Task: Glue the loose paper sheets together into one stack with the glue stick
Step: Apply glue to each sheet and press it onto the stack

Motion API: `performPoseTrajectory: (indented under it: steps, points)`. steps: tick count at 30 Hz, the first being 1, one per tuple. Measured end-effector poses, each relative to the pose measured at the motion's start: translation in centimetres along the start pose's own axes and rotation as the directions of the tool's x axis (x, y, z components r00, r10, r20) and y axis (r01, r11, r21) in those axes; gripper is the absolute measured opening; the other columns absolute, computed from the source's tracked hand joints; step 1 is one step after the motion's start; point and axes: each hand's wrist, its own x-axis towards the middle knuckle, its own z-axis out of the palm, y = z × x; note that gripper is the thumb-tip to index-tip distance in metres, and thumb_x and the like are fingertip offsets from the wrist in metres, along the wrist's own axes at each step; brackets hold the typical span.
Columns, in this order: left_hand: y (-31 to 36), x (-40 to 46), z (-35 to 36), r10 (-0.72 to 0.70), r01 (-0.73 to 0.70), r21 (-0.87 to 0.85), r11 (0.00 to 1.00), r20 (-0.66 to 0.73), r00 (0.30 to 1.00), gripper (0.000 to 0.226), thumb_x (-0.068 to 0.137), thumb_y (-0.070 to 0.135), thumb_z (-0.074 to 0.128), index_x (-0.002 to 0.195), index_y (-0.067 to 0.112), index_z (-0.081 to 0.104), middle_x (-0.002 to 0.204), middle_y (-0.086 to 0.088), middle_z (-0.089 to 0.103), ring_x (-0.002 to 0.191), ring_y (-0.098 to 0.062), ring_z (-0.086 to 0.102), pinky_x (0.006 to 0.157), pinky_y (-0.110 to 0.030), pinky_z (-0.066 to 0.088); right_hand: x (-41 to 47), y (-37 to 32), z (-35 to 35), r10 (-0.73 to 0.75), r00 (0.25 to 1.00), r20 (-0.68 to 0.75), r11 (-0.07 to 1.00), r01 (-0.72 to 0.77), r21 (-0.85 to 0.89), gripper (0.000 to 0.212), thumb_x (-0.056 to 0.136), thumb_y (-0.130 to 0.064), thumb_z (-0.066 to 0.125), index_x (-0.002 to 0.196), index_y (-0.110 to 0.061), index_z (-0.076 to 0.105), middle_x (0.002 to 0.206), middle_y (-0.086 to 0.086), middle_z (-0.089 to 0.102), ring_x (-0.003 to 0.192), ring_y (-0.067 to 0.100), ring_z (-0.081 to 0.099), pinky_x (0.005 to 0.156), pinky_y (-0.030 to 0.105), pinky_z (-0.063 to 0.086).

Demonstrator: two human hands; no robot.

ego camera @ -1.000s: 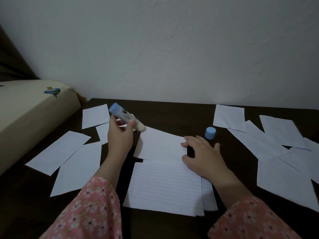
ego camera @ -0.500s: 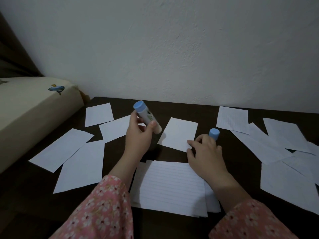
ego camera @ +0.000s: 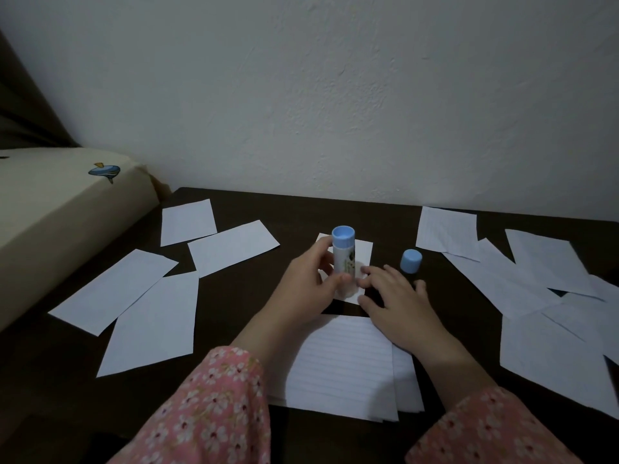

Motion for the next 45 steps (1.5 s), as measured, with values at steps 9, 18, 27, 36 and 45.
performPoseTrajectory:
  steps: [9,18,27,36,45]
  points:
    - [0.2,0.1,0.2,0.068,-0.072,0.058,0.996,0.078,0.995,0.047,0.089,0.022,0.064,0.128,0.038,0.043,0.093,0.015,0.056,0.077,0.007,0.053,0.063,-0.010,0.041,0.0,-0.4,-0.1,0.012,1.000,-0.014,1.000,-0.012,0.009,0.020,0.096,-0.038,0.046,0.115,-0.033,0.050,0.152,-0.015,0.029,0.146,0.009,0.010,0.116,0.054,0.005]
    - [-0.4,0.6,-1.5,-0.018,0.007,0.102,0.995,0.106,0.994,0.054,0.089,0.022,0.064,0.134,0.039,0.039,0.102,0.016,0.055,0.087,-0.006,0.057,0.071,-0.017,0.044,0.1,-0.1,0.1,0.028,0.999,-0.031,0.999,-0.027,0.039,0.025,0.094,-0.035,0.051,0.119,-0.037,0.052,0.151,-0.019,0.030,0.145,0.008,0.011,0.117,0.052,0.006]
    - [-1.2,0.5,-3.6,-0.097,0.089,0.090,0.992,0.084,0.992,0.050,0.089,0.018,0.064,0.128,0.040,0.041,0.110,0.016,0.052,0.103,-0.005,0.051,0.083,-0.024,0.042,0.1,0.0,0.2,0.018,0.999,-0.042,0.998,-0.015,0.057,0.026,0.094,-0.036,0.051,0.120,-0.036,0.053,0.150,-0.020,0.031,0.145,0.007,0.011,0.116,0.053,0.003]
    - [-2.0,0.6,-4.3,-0.139,0.137,0.110,0.984,0.004,0.990,0.049,0.090,0.020,0.063,0.130,0.037,0.040,0.108,0.013,0.051,0.101,-0.008,0.051,0.082,-0.025,0.044,0.0,0.1,0.2,0.019,0.997,-0.073,0.997,-0.013,0.081,0.026,0.093,-0.036,0.053,0.119,-0.037,0.054,0.148,-0.021,0.034,0.144,0.006,0.013,0.117,0.053,0.001]
    - [-1.9,0.8,-3.9,-0.501,0.194,-0.646,0.738,-0.333,0.799,0.040,0.091,0.028,0.061,0.128,0.028,0.045,0.116,-0.002,0.061,0.106,-0.020,0.060,0.089,-0.037,0.050,-0.3,0.2,0.3,-0.021,0.994,-0.106,0.994,0.032,0.101,0.022,0.090,-0.041,0.057,0.112,-0.041,0.056,0.138,-0.023,0.042,0.141,0.004,0.018,0.116,0.055,0.004]
